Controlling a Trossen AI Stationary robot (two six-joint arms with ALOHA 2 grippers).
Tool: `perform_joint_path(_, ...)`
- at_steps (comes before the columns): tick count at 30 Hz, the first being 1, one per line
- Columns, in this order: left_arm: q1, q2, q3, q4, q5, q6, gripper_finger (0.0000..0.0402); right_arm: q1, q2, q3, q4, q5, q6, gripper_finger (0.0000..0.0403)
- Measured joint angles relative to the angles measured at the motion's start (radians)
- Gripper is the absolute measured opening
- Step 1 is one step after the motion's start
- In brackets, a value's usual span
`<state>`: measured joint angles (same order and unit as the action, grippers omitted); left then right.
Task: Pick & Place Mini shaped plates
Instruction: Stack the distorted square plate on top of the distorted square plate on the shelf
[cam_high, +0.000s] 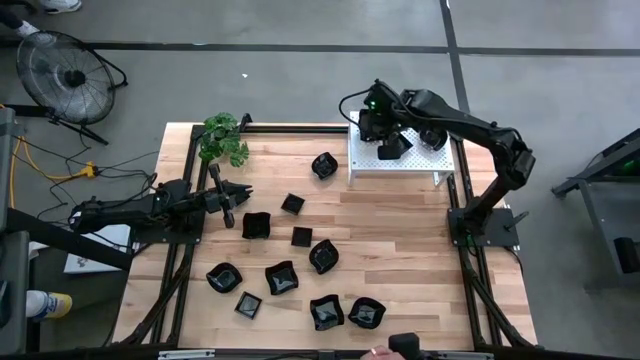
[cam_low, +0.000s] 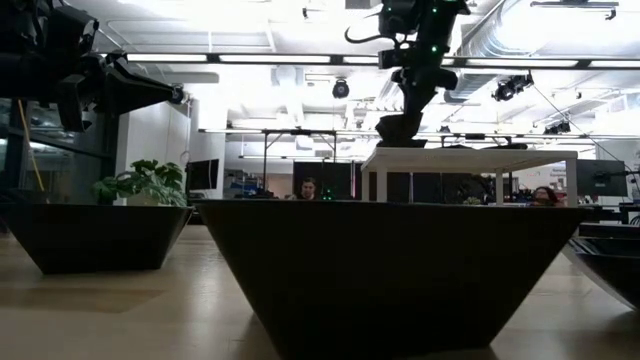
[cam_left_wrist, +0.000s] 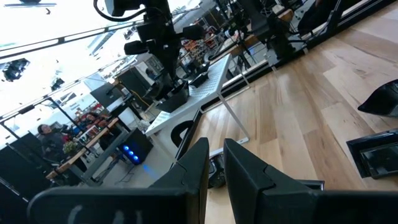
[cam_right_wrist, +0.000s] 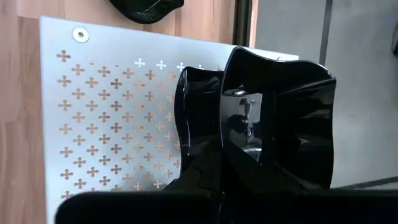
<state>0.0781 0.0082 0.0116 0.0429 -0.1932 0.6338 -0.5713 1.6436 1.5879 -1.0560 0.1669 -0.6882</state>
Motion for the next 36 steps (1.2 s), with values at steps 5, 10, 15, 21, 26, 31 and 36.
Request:
perform_joint_path(5,0.0,0.0,0.0,0.0,0.0,0.0,0.0046,-0.013,0.005,0.0,-0.001,-0.036,0.005,0.0)
perform_joint_path(10,0.0,0.0,0.0,0.0,0.0,0.0,0.0046,-0.021,0.027,0.0,0.001,-0.063,0.002,0.0)
perform_joint_path(15,0.0,0.0,0.0,0.0,0.0,0.0,0.0046,-0.024,0.04,0.0,0.008,-0.03,0.0,0.0)
perform_joint_path(21,0.0,0.0,0.0,0.0,0.0,0.0,0.0046,-0.025,0.04,0.0,0.005,-0.025,-0.001,0.0)
perform_joint_path(26,0.0,0.0,0.0,0.0,0.0,0.0,0.0046,-0.025,0.04,0.0,-0.006,-0.052,0.0,0.0)
perform_joint_path(31,0.0,0.0,0.0,0.0,0.0,0.0,0.0046,-0.025,0.04,0.0,-0.009,-0.058,0.01,0.0)
perform_joint_path(36,0.0,0.0,0.0,0.0,0.0,0.0,0.0046,-0.025,0.04,0.0,-0.01,-0.058,0.015,0.0012)
